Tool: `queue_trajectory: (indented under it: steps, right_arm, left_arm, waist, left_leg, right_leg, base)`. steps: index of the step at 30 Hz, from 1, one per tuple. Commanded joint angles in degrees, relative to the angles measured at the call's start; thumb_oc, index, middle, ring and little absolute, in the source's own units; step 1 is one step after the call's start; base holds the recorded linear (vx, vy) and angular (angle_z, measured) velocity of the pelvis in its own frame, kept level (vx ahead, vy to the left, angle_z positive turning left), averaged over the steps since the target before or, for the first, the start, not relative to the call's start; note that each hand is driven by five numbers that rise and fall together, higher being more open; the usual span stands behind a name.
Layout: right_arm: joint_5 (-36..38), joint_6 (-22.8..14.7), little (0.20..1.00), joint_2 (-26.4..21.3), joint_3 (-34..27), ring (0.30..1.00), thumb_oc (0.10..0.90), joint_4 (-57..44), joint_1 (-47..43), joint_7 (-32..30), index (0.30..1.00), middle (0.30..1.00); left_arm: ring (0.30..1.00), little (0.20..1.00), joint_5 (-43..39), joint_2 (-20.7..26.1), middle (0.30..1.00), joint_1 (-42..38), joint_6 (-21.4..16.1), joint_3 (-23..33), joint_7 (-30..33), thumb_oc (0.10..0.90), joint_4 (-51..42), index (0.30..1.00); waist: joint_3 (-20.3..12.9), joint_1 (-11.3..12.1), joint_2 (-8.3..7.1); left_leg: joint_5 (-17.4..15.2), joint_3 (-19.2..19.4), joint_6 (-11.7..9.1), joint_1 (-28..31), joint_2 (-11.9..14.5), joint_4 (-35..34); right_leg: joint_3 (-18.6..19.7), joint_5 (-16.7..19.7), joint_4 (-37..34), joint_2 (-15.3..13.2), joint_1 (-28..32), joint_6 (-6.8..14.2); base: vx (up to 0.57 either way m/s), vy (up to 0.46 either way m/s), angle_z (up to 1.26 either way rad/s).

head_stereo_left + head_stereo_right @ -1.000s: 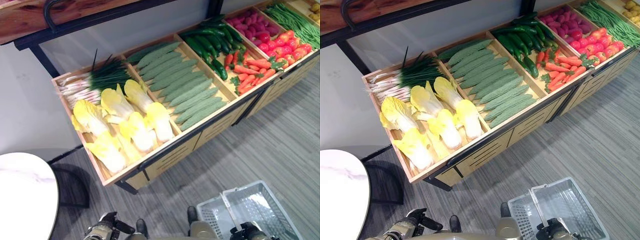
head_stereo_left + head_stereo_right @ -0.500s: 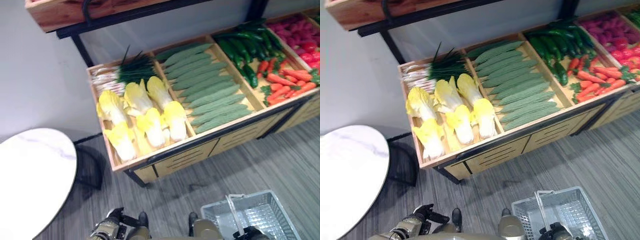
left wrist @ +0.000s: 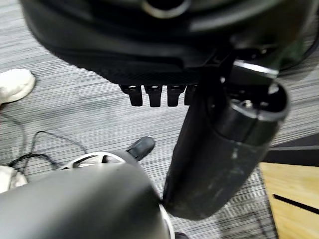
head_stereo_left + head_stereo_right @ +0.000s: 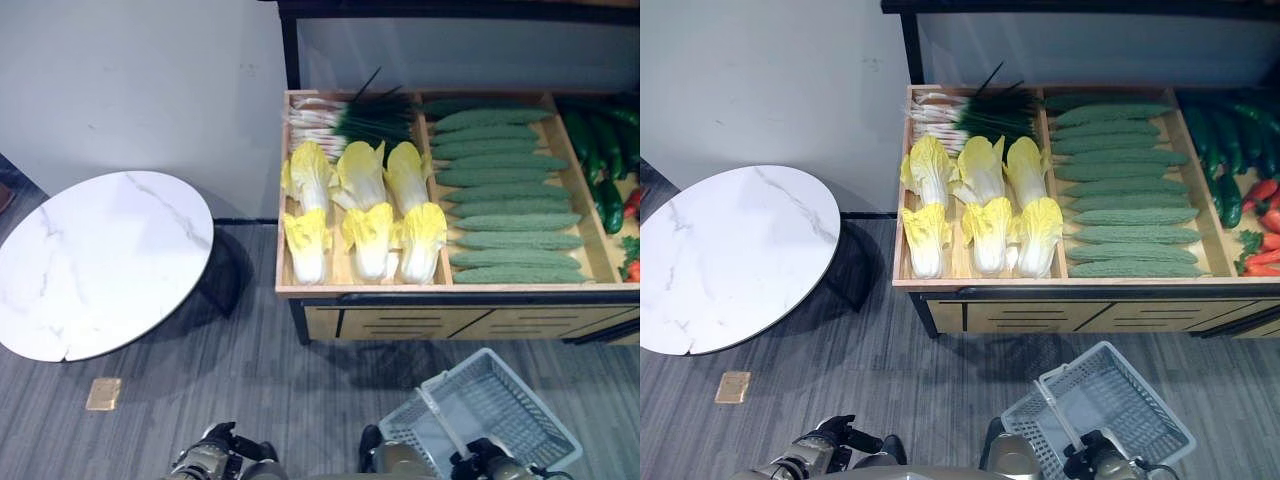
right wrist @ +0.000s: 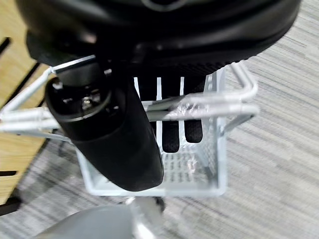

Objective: Get the vegetables into the basket

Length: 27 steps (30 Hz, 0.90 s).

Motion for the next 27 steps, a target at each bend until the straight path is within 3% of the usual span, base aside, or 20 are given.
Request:
queue_trajectory:
  steps: [1,4,5,6,7,10,11,19,23,27]
  right_arm:
    - [-0.42,0.22,0.300,-1.90,0.50,0.300,0.400,2.40,0.47,-0.08,0.300,0.300]
    - [-0.85,-0.23,0.300,-1.65,-0.23,0.300,0.400,1.05,0.55,-1.08,0.300,0.300]
    - [-0.85,-0.21,0.300,-1.63,-0.22,0.300,0.400,1.04,0.55,-1.08,0.300,0.300]
    - [-0.82,-0.50,0.300,-1.76,-1.57,0.300,0.400,-1.22,1.38,-1.28,0.300,0.300]
    - [-0.83,-0.48,0.300,-1.74,-1.54,0.300,0.400,-1.24,1.40,-1.28,0.300,0.300]
    - [-0.98,-0.75,0.300,-1.90,-4.06,0.300,0.400,-2.86,2.66,-0.34,0.300,0.300]
    - [-1.03,-0.67,0.300,-1.82,-4.22,0.300,0.400,-2.85,2.80,-0.02,0.300,0.300]
    - [-1.84,-0.55,0.300,-0.64,-3.03,0.300,0.400,-1.82,2.81,1.05,0.300,0.300]
    - [-2.06,-0.64,0.300,-0.54,-2.41,0.300,0.400,-1.81,2.64,1.27,0.300,0.300]
    - [-3.45,-0.72,0.300,-0.71,-0.25,0.300,0.400,-1.62,2.01,1.54,0.300,0.300]
  left_arm:
    - [1.000,1.000,-0.59,-0.40,1.000,0.09,-1.66,0.17,1.65,0.900,-2.81,1.000]
    - [1.000,1.000,-7.14,1.71,1.000,0.35,-5.06,1.72,3.45,0.900,-18.40,1.000]
    - [1.000,1.000,-7.14,1.75,1.000,0.41,-4.98,1.73,3.46,0.900,-18.53,1.000]
    - [1.000,1.000,-11.13,3.99,1.000,3.64,-7.26,3.41,3.79,0.900,-34.90,1.000]
    - [1.000,1.000,-11.13,4.04,1.000,3.76,-7.14,3.44,3.80,0.900,-35.08,1.000]
    - [1.000,1.000,-13.72,6.87,1.000,8.90,-8.57,7.97,2.59,0.900,-56.78,1.000]
    - [1.000,1.000,-13.87,7.22,1.000,9.16,-8.54,8.66,2.41,0.900,-59.93,1.000]
    - [1.000,1.000,-15.21,7.10,1.000,7.71,-10.06,11.37,3.44,0.900,-76.98,1.000]
    - [1.000,1.000,-14.69,7.72,1.000,5.36,-10.29,10.70,3.39,0.900,-78.83,1.000]
    - [1.000,1.000,-12.87,9.41,1.000,-3.21,-10.43,8.16,4.68,0.900,-75.72,1.000]
  waist:
    - [-0.35,-1.04,1.18]
    - [0.10,-0.88,1.22]
    - [-0.03,-0.85,1.22]
    - [0.23,-0.75,1.30]
    - [0.06,-0.74,1.29]
    - [-0.45,-0.41,0.98]
    - [-0.62,-0.38,0.88]
    - [-1.89,-0.22,0.37]
    - [-2.32,-0.52,0.33]
    - [-2.92,-1.71,0.38]
  left_leg:
    - [1.06,-1.57,-2.82,-3.26,1.95,2.41]
    - [0.55,-1.13,-2.50,-1.64,1.00,1.09]
    - [0.71,-1.10,-2.48,-1.83,1.03,1.05]
    - [0.45,-1.12,-2.28,-0.91,0.48,-0.07]
    - [0.61,-1.09,-2.25,-1.13,0.51,-0.09]
    - [0.48,-1.10,-2.03,-0.07,-0.02,-2.08]
    - [0.39,-1.07,-1.98,0.24,-0.16,-2.39]
    - [-0.40,-0.91,-1.66,1.99,-0.76,-3.68]
    - [-0.63,-0.52,-1.71,2.45,-0.74,-3.78]
    - [-0.78,0.25,-1.84,3.21,-0.61,-3.94]
  right_leg:
    - [4.31,3.97,-6.21,-1.41,4.10,4.05]
    - [4.53,4.56,-6.59,-2.06,4.62,4.79]
    - [4.55,4.76,-6.69,-2.02,4.44,4.75]
    - [4.51,4.97,-6.68,-2.26,4.50,5.23]
    - [4.54,5.19,-6.78,-2.22,4.30,5.19]
    - [4.31,5.96,-7.29,-2.64,4.11,5.91]
    - [4.28,6.08,-7.42,-2.69,4.19,6.03]
    - [4.36,6.51,-8.21,-2.99,4.85,6.48]
    - [4.67,6.60,-8.46,-2.83,5.01,6.53]
    - [5.23,6.70,-8.73,-2.42,5.15,6.47]
  base:
    - [0.03,0.106,-0.06]
    - [0.01,0.085,-0.04]
    - [0.00,0.083,0.00]
    - [-0.01,0.049,0.00]
    - [0.00,0.068,-0.02]
    - [0.01,0.042,-0.05]
    - [0.01,0.038,-0.09]
    - [0.00,0.009,-0.02]
    - [0.00,0.000,0.00]
    - [0.00,0.001,-0.02]
